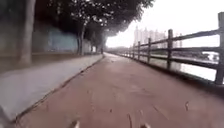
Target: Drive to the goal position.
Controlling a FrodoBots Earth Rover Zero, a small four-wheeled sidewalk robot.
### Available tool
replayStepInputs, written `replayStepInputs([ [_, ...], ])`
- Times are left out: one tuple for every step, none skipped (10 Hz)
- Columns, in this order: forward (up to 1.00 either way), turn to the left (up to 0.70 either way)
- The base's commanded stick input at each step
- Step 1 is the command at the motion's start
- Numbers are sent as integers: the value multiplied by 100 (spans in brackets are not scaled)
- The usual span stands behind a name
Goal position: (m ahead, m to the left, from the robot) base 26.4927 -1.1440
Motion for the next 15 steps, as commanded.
replayStepInputs([
  [70,0],
  [70,0],
  [70,0],
  [70,0],
  [70,0],
  [70,0],
  [70,0],
  [70,0],
  [70,0],
  [70,0],
  [70,0],
  [70,0],
  [70,0],
  [70,0],
  [70,0],
])
